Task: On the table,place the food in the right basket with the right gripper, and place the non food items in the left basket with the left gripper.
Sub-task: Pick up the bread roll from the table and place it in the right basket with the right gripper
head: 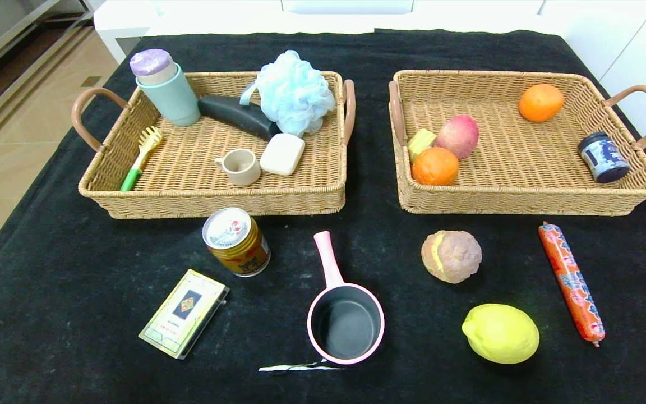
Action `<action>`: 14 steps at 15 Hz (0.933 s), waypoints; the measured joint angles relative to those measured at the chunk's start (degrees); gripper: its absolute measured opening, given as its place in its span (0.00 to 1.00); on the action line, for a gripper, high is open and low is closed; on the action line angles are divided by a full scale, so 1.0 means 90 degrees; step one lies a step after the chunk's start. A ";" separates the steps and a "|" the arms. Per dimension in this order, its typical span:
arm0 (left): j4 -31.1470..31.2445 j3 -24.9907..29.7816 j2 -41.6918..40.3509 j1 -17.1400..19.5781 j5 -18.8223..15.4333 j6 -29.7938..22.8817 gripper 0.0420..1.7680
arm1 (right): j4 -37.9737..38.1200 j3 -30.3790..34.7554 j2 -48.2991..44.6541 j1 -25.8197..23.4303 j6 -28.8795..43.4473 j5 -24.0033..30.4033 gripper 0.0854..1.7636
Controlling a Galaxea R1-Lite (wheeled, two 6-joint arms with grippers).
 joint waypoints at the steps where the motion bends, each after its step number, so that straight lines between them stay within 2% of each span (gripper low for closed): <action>1: 0.0141 -0.0299 0.0043 0.0000 -0.0061 -0.0005 0.97 | 0.0076 -0.0358 0.0172 0.0008 0.0080 0.0012 0.97; 6: 0.0370 -0.2082 0.1082 -0.0037 -0.0157 -0.0005 0.97 | 0.0168 -0.2098 0.1666 0.0093 0.0219 0.0047 0.97; 11: 0.0355 -0.3798 0.2797 -0.0137 -0.0187 0.0007 0.97 | 0.0168 -0.3653 0.3638 0.0119 0.0229 0.0256 0.97; 14: 0.0382 -0.4750 0.3851 -0.0263 -0.0410 0.0009 0.97 | 0.0171 -0.4627 0.4827 0.0116 0.0233 0.0516 0.97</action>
